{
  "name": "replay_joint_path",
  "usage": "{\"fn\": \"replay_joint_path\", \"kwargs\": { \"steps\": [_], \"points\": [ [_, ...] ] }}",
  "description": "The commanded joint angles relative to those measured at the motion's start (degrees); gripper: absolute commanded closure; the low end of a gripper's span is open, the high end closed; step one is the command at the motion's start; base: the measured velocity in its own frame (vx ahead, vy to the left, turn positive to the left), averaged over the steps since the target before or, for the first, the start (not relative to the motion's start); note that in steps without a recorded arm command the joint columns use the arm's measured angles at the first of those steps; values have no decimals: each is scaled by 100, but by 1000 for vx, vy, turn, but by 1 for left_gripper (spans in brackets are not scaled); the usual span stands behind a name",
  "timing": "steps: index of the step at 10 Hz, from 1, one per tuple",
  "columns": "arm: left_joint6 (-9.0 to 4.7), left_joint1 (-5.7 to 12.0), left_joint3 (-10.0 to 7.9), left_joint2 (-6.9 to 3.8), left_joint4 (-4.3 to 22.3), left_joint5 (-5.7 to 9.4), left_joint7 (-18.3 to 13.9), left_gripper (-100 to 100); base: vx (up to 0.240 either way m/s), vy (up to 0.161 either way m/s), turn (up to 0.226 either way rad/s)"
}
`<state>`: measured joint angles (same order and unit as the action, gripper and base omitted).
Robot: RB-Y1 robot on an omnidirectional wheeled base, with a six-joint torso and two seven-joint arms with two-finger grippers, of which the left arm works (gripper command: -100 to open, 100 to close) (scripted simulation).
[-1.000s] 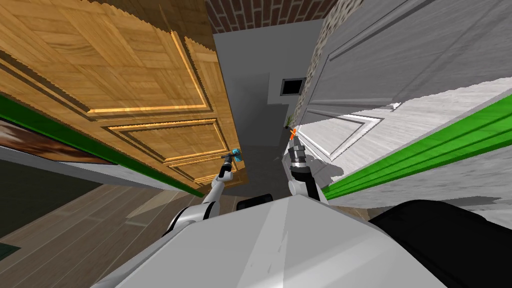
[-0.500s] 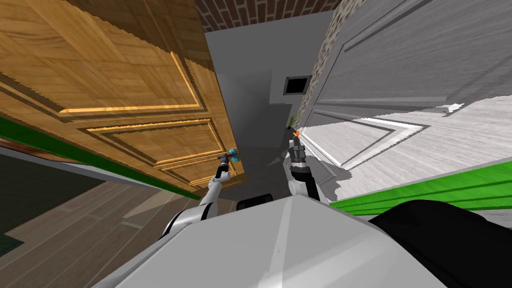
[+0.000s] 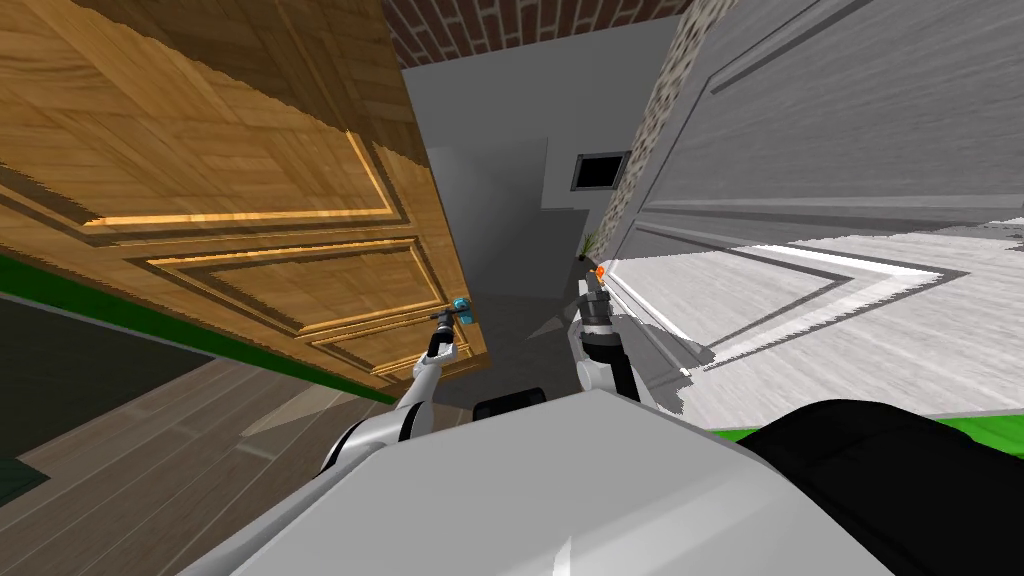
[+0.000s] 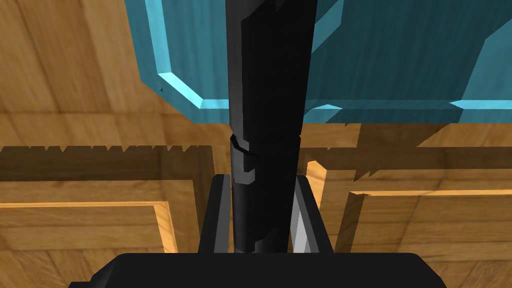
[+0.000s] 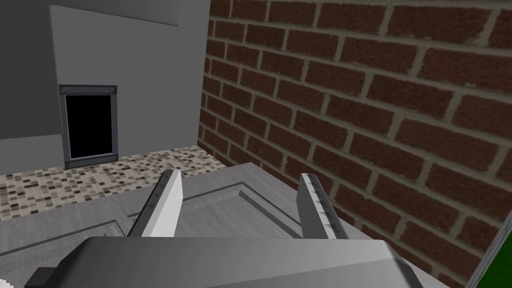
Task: Push the door open
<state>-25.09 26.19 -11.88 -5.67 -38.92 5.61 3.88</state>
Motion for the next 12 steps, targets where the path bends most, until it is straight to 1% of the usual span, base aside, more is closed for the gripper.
{"fn": "replay_joint_path", "kwargs": {
  "steps": [1, 6, 7, 8, 9, 12],
  "points": [
    [-42, 30, -104, -66, 33, 34, 20, 100, 154, -158, 113],
    [-47, 9, -333, -85, 32, 108, 91, 100, 161, -105, 67],
    [6, -38, -332, -90, -15, 103, 96, 100, 70, -28, 42],
    [-4, -40, -417, -135, -25, 131, 120, 100, 127, -17, 42],
    [-5, -43, -440, -145, -24, 139, 127, 100, 143, -55, 46],
    [-16, -63, -583, -202, -17, 185, 173, 100, 175, -80, 56]
  ]
}}
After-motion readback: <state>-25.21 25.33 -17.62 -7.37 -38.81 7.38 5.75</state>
